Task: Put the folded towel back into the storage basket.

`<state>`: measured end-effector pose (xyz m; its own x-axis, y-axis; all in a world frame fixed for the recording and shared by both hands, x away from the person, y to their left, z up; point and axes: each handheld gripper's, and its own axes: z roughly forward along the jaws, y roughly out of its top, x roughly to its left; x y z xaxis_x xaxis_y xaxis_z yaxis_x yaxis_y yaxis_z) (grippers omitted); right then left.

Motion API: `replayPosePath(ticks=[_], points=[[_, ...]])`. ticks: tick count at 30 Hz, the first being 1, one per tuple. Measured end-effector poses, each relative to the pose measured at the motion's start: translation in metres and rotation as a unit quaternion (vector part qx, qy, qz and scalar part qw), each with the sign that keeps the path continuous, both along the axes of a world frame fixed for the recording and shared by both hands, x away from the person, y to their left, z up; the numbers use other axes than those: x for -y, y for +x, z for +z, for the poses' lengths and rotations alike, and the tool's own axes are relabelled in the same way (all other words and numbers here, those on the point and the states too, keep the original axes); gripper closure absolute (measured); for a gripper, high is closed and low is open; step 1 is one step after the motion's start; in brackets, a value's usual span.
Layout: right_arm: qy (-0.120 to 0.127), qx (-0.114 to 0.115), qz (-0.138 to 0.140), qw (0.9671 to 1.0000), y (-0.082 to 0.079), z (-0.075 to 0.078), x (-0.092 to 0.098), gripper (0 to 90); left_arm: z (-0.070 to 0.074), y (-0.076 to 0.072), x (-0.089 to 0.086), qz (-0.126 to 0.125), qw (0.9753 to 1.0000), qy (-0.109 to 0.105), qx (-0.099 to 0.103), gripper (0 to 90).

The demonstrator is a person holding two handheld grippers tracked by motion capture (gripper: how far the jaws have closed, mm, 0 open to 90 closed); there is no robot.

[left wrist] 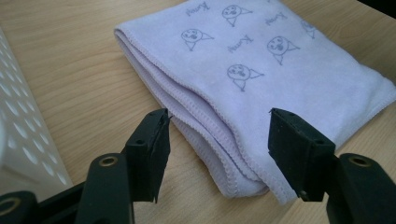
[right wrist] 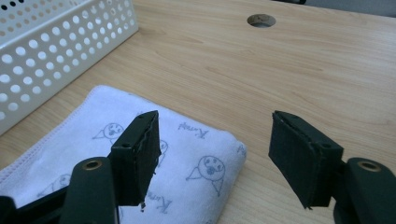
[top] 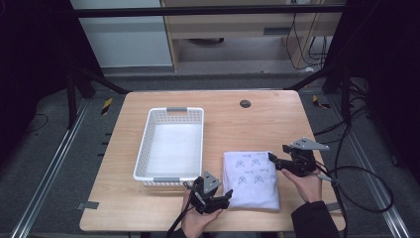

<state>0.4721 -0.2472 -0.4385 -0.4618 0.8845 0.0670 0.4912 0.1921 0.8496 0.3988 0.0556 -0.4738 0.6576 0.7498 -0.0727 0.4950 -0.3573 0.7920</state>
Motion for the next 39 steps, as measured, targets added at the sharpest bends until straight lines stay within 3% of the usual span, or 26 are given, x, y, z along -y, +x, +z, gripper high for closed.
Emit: replayPosePath(ticks=[18,29,39], points=[[0.004,-0.037,-0.005,0.9993,0.007,-0.027,0.003,34.3,-0.018,0.005,0.008,0.001,0.9998,0.011,-0.016,32.1],[-0.017,-0.059,0.006,0.9981,0.011,-0.043,-0.008,33.5,-0.025,0.009,0.013,0.003,0.9994,0.021,-0.028,28.7],[-0.009,-0.075,0.004,0.9972,0.013,-0.053,-0.007,33.1,-0.028,0.009,0.017,0.001,0.9993,0.022,-0.03,30.9]])
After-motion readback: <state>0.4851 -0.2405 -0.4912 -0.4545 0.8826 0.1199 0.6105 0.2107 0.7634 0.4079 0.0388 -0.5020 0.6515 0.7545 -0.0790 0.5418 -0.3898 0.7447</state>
